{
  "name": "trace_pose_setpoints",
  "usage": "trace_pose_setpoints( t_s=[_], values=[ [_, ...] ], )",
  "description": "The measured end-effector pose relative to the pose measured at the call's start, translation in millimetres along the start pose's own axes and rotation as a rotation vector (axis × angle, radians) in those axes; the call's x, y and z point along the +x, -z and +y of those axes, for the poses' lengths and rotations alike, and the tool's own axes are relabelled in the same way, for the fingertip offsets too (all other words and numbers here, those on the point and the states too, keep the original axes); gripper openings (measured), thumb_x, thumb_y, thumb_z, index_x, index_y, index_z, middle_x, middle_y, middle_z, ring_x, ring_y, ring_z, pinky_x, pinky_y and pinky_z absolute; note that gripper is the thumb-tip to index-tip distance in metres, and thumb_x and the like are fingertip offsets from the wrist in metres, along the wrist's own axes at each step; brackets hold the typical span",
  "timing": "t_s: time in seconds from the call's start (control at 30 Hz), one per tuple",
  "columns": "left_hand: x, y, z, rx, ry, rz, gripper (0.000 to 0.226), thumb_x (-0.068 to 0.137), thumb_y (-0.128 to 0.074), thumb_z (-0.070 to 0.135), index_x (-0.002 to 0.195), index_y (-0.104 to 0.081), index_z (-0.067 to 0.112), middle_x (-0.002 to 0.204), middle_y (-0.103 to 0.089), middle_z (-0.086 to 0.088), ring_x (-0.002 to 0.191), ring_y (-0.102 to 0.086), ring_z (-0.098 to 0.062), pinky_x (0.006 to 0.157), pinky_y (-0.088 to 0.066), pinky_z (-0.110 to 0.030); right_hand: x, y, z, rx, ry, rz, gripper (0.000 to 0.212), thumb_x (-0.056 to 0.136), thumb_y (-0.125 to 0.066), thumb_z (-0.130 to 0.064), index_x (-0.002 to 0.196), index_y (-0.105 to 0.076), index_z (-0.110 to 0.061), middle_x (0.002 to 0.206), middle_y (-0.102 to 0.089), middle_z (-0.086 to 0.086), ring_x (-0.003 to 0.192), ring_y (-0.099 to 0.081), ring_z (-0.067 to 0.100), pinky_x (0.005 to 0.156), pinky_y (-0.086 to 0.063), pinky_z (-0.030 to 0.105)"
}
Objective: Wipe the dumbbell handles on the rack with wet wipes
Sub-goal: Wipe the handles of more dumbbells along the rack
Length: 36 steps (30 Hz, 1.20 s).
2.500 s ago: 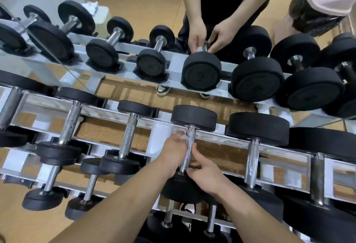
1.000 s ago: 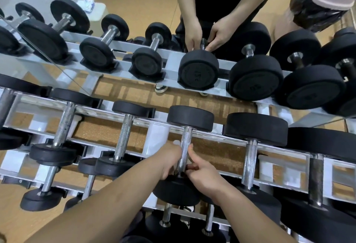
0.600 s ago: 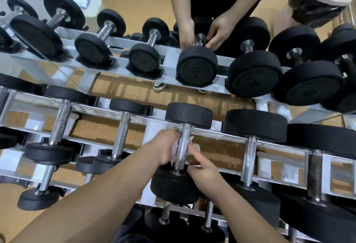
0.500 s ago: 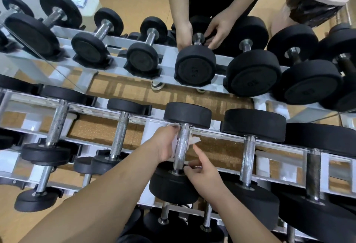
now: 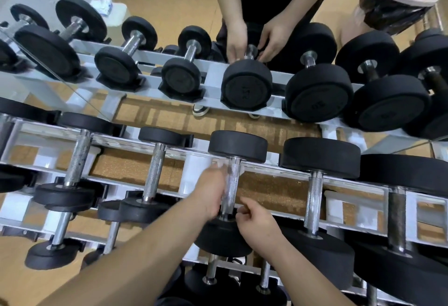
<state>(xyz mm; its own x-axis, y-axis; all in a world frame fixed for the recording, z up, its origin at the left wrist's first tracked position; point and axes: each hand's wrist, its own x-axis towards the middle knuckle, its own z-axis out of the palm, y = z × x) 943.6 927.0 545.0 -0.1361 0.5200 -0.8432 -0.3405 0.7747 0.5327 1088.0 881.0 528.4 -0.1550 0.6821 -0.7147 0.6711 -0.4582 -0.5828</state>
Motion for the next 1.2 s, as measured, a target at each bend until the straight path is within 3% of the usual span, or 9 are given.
trace_pose_setpoints(
  t_s=[0.17,0.37,0.5,0.63,0.7,0.8,0.93,1.1,1.2],
  values=[
    [-22.0,-9.4,-6.1,0.078,-0.108,0.036,0.024,0.107,-0.048,0.033,0.114,-0.070,0.040,0.115,-0.071,0.003,0.112,-0.063,-0.023,0.102,-0.051,-0.041,2.1,1.6,-3.8,-0.049,0.001,-0.010,0.052,0.102,-0.051,-0.020,0.154,-0.046,-0.024,0.123,-0.065,-0.009,0.108,-0.062,0.009,0.086,-0.042,0.017],
    [-15.9,-13.9,-25.7,0.667,-0.346,0.097,0.051,0.108,-0.037,0.024,0.159,-0.037,0.020,0.140,-0.060,-0.012,0.127,-0.057,-0.031,0.105,-0.045,-0.035,-0.4,-1.7,-3.6,-0.076,0.012,0.036,0.029,0.092,-0.050,-0.009,0.110,-0.067,-0.025,0.102,-0.075,-0.002,0.100,-0.068,0.021,0.095,-0.053,0.043],
    [-33.8,2.3,-32.7,1.073,-0.296,0.067,0.036,0.099,-0.046,0.015,0.130,-0.058,0.002,0.124,-0.066,-0.018,0.115,-0.063,-0.037,0.091,-0.049,-0.037,-1.9,-3.0,-7.3,-0.104,0.031,0.038,0.034,0.095,-0.054,-0.011,0.123,-0.065,-0.025,0.114,-0.074,0.000,0.110,-0.067,0.022,0.098,-0.052,0.036],
    [-33.6,-1.4,-1.7,0.615,-0.178,0.025,0.016,0.099,-0.046,0.005,0.105,-0.061,0.004,0.090,-0.061,-0.011,0.081,-0.063,-0.025,0.063,-0.047,-0.025,-2.7,-3.9,-7.8,-0.116,0.019,0.024,0.029,0.099,-0.049,-0.009,0.116,-0.062,-0.030,0.112,-0.072,0.001,0.108,-0.064,0.021,0.092,-0.048,0.029],
    [-19.2,-9.3,20.2,0.380,-0.200,0.044,0.017,0.103,-0.044,0.008,0.104,-0.060,0.006,0.084,-0.055,-0.006,0.071,-0.051,-0.015,0.056,-0.039,-0.023,1.2,-5.2,-5.4,-0.100,0.001,0.021,0.040,0.102,-0.048,-0.013,0.137,-0.059,-0.028,0.128,-0.069,0.001,0.121,-0.061,0.019,0.099,-0.044,0.025],
    [-12.3,-13.5,20.3,0.426,-0.262,0.049,0.020,0.104,-0.043,0.012,0.108,-0.061,0.005,0.089,-0.060,-0.008,0.079,-0.057,-0.022,0.064,-0.044,-0.029,3.7,-4.8,-2.5,-0.107,-0.012,0.000,0.047,0.103,-0.049,-0.016,0.150,-0.053,-0.020,0.142,-0.064,0.002,0.133,-0.057,0.020,0.109,-0.041,0.027],
    [-25.8,6.2,-27.2,0.998,-0.207,0.024,0.024,0.097,-0.049,0.016,0.114,-0.064,0.005,0.113,-0.069,-0.013,0.103,-0.065,-0.033,0.084,-0.051,-0.035,1.7,-3.6,-3.4,-0.136,0.015,0.023,0.043,0.099,-0.049,-0.014,0.139,-0.061,-0.025,0.121,-0.072,-0.003,0.114,-0.065,0.019,0.104,-0.050,0.034],
    [-0.7,4.5,-2.7,0.404,-0.122,-0.018,0.034,0.089,-0.052,0.017,0.121,-0.060,0.008,0.111,-0.071,-0.022,0.090,-0.066,-0.031,0.078,-0.058,-0.041,3.2,-2.8,-2.1,-0.055,-0.022,-0.004,0.051,0.099,-0.050,-0.006,0.149,-0.053,-0.020,0.104,-0.064,-0.009,0.095,-0.060,0.007,0.074,-0.041,0.007],
    [0.1,-6.5,10.0,0.272,-0.198,-0.018,0.016,0.105,-0.042,0.015,0.108,-0.058,0.020,0.113,-0.068,-0.009,0.096,-0.060,-0.021,0.082,-0.049,-0.031,2.1,-3.1,-2.1,-0.048,-0.034,-0.002,0.055,0.099,-0.050,-0.007,0.152,-0.050,-0.019,0.118,-0.064,-0.007,0.107,-0.059,0.008,0.086,-0.040,0.014]
  ],
)
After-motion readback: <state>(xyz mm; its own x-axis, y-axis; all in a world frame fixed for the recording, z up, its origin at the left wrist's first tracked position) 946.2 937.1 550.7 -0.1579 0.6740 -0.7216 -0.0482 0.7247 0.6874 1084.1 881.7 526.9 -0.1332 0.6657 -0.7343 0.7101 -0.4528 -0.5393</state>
